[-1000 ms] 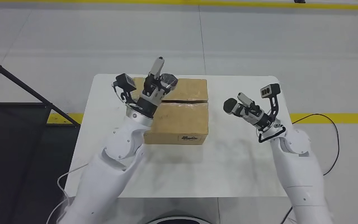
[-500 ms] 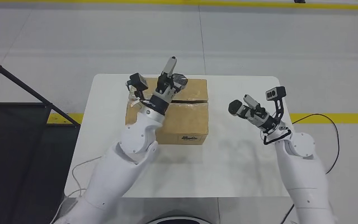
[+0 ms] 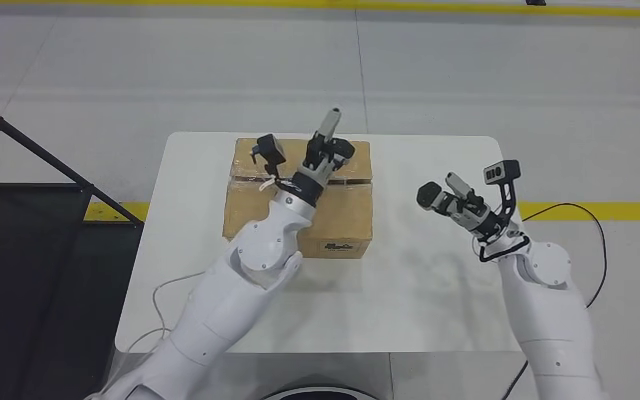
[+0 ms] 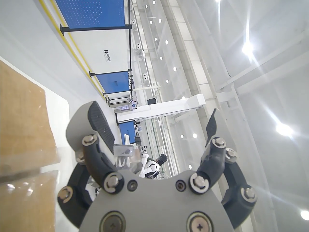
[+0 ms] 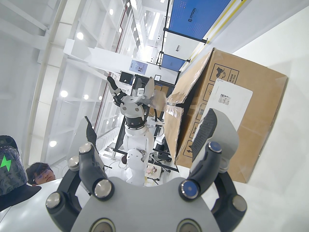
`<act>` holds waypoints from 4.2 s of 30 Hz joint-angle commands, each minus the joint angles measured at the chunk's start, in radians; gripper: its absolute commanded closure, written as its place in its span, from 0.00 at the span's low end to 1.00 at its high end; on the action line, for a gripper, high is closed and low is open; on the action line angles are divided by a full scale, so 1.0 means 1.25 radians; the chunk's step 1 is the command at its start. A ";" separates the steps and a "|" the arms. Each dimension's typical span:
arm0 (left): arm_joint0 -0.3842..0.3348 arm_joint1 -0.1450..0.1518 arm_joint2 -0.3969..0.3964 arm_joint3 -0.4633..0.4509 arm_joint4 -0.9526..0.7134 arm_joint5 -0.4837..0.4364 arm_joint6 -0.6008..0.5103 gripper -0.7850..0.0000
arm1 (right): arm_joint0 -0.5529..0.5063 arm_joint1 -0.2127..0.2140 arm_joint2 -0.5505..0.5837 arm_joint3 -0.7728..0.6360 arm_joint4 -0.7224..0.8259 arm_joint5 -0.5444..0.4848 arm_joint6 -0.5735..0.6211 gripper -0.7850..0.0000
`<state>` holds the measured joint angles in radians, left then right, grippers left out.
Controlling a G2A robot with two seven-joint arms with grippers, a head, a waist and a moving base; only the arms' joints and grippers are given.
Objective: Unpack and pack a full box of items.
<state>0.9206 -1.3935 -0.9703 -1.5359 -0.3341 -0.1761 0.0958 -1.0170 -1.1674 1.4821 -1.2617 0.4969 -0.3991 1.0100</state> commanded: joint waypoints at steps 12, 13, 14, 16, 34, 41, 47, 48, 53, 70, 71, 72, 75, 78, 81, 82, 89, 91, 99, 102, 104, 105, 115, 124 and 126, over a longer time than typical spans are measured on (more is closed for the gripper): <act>-0.011 -0.025 0.004 0.025 0.000 -0.022 0.014 0.00 | 0.001 0.006 -0.004 -0.002 0.007 -0.021 0.012 0.00; -0.009 -0.025 -0.001 0.018 -0.005 -0.023 0.014 0.00 | 0.002 0.006 -0.006 -0.010 0.012 -0.032 0.022 0.00; -0.007 -0.026 -0.007 0.009 -0.008 -0.022 0.013 0.00 | 0.002 0.005 -0.008 -0.020 0.025 -0.043 0.035 0.00; -0.004 -0.026 -0.025 -0.015 -0.013 -0.023 0.010 0.00 | 0.003 0.006 -0.010 -0.033 0.037 -0.065 0.064 0.00; 0.189 0.067 -0.405 -0.254 -0.010 0.270 -0.619 0.00 | 0.015 0.008 -0.043 -0.017 0.057 -0.110 0.079 0.00; 0.244 0.084 -0.381 -0.265 0.135 0.260 -0.695 0.00 | 0.022 0.009 -0.051 -0.009 0.059 -0.110 0.076 0.00; 0.254 0.085 -0.339 -0.256 0.206 0.232 -0.635 0.00 | 0.023 0.011 -0.052 -0.004 0.058 -0.110 0.072 0.00; 0.254 0.085 -0.333 -0.255 0.211 0.229 -0.630 0.00 | 0.022 0.011 -0.052 -0.003 0.058 -0.110 0.072 0.00; 0.250 0.085 -0.311 -0.248 0.215 0.223 -0.601 0.00 | 0.020 0.013 -0.051 -0.002 0.060 -0.112 0.069 0.00; 0.205 0.083 -0.248 -0.191 0.258 0.226 -0.542 0.00 | 0.008 0.018 -0.045 0.020 0.088 -0.134 0.067 0.00; 0.202 0.082 -0.244 -0.188 0.256 0.226 -0.538 0.00 | 0.008 0.018 -0.045 0.020 0.089 -0.134 0.068 0.00; 0.199 0.082 -0.240 -0.186 0.253 0.225 -0.535 0.00 | 0.008 0.019 -0.045 0.020 0.090 -0.135 0.067 0.00; 0.189 0.077 -0.229 -0.178 0.216 0.224 -0.513 0.00 | 0.006 0.020 -0.044 0.022 0.092 -0.138 0.068 0.00; 0.169 0.071 -0.211 -0.166 0.191 0.225 -0.479 0.00 | 0.006 0.020 -0.044 0.024 0.094 -0.140 0.069 0.00; 0.149 0.064 -0.187 -0.147 0.173 0.224 -0.449 0.00 | 0.006 0.021 -0.046 0.025 0.096 -0.140 0.068 0.00; 0.141 0.062 -0.180 -0.140 0.167 0.223 -0.441 0.00 | 0.005 0.021 -0.045 0.026 0.097 -0.141 0.068 0.00; 0.094 0.048 -0.127 -0.092 0.147 0.213 -0.406 0.00 | -0.002 0.024 -0.041 0.029 0.101 -0.147 0.068 0.00; 0.083 0.043 -0.116 -0.078 0.134 0.208 -0.393 0.00 | -0.005 0.025 -0.039 0.028 0.102 -0.148 0.069 0.00; 0.022 0.016 -0.056 0.001 0.083 0.189 -0.299 0.00 | -0.008 0.027 -0.037 0.031 0.109 -0.151 0.069 0.00; 0.001 0.006 -0.032 0.030 0.071 0.185 -0.286 0.00 | -0.009 0.027 -0.037 0.031 0.110 -0.153 0.070 0.00; -0.007 0.000 -0.023 0.037 0.049 0.183 -0.285 0.00 | -0.011 0.028 -0.036 0.032 0.110 -0.153 0.072 0.00; -0.011 -0.002 -0.020 0.038 0.044 0.181 -0.283 0.00 | -0.011 0.028 -0.035 0.033 0.111 -0.153 0.071 0.00; -0.001 0.001 -0.094 -0.054 0.022 0.180 -0.267 0.00 | 0.017 0.023 -0.062 0.030 0.090 -0.159 0.032 0.00; 0.121 0.041 -0.333 -0.214 0.160 0.211 -0.231 0.00 | 0.172 -0.022 -0.219 0.100 0.100 -0.118 -0.054 0.00; 0.162 0.049 -0.384 -0.239 0.180 0.216 -0.235 0.00 | 0.211 -0.037 -0.264 0.125 0.112 -0.115 -0.057 0.00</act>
<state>1.0920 -1.3370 -1.4109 -1.8183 -0.1225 0.0912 -0.1959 -0.7804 -1.2047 1.1829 -1.1214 0.6309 -0.5442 0.9378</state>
